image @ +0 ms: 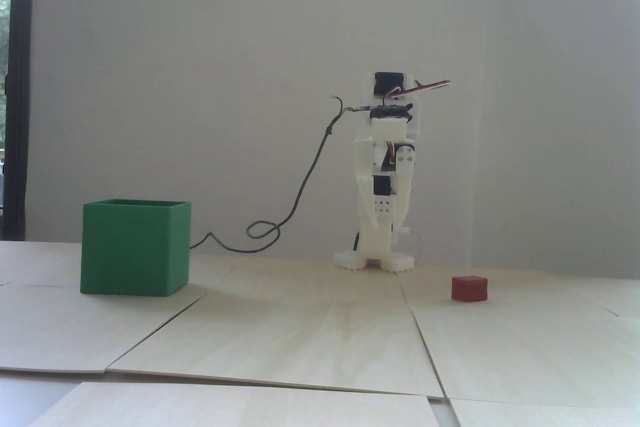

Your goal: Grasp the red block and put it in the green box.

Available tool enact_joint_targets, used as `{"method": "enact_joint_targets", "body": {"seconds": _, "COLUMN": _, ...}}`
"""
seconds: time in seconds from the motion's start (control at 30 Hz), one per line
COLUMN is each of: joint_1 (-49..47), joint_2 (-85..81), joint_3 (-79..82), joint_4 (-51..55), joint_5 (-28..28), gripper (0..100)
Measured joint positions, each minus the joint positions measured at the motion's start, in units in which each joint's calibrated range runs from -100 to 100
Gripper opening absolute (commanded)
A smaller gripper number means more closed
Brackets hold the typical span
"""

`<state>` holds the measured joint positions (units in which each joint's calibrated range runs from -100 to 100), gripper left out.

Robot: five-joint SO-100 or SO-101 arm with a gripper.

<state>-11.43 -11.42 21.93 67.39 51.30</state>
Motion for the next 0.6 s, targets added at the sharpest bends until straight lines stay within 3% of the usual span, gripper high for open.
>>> {"method": "enact_joint_targets", "body": {"seconds": 0.13, "joint_1": -0.08, "joint_2": 0.66, "joint_3": 0.00, "joint_4": 0.17, "joint_5": 3.08, "gripper": 8}}
{"method": "enact_joint_targets", "body": {"seconds": 0.37, "joint_1": -0.08, "joint_2": 0.66, "joint_3": 0.00, "joint_4": 0.17, "joint_5": 3.80, "gripper": 7}}
{"method": "enact_joint_targets", "body": {"seconds": 0.6, "joint_1": 1.68, "joint_2": 0.66, "joint_3": 0.00, "joint_4": 0.17, "joint_5": -4.37, "gripper": 7}}
